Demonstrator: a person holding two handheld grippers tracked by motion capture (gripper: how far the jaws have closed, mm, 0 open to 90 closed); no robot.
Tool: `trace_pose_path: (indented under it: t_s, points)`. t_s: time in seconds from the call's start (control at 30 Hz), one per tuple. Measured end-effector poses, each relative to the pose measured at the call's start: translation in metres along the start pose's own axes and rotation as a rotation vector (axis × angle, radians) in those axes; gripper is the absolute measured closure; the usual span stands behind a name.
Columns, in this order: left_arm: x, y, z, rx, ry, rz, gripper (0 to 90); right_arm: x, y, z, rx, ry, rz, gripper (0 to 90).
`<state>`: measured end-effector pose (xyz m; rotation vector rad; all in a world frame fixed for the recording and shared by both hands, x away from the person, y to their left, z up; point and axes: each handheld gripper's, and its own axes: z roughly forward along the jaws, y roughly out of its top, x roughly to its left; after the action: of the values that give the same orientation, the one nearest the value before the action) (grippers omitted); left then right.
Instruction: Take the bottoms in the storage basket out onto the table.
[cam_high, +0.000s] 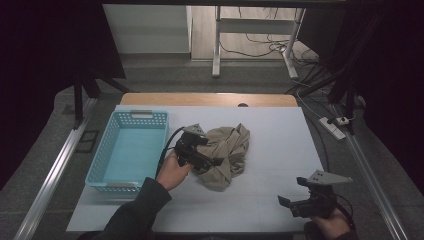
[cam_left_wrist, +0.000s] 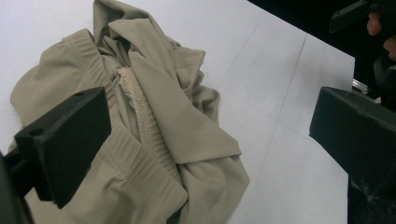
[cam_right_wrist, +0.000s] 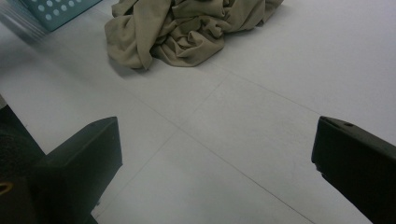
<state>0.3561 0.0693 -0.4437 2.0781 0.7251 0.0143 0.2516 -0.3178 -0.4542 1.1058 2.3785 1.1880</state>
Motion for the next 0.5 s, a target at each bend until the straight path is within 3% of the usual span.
trace_pose_path:
  t_s: [0.5]
  points:
    - [-0.011, -0.005, -0.006, 0.003, 0.022, 0.021, 0.1, 0.000, 0.000, -0.001, -0.002, 0.006, -0.001, 1.4]
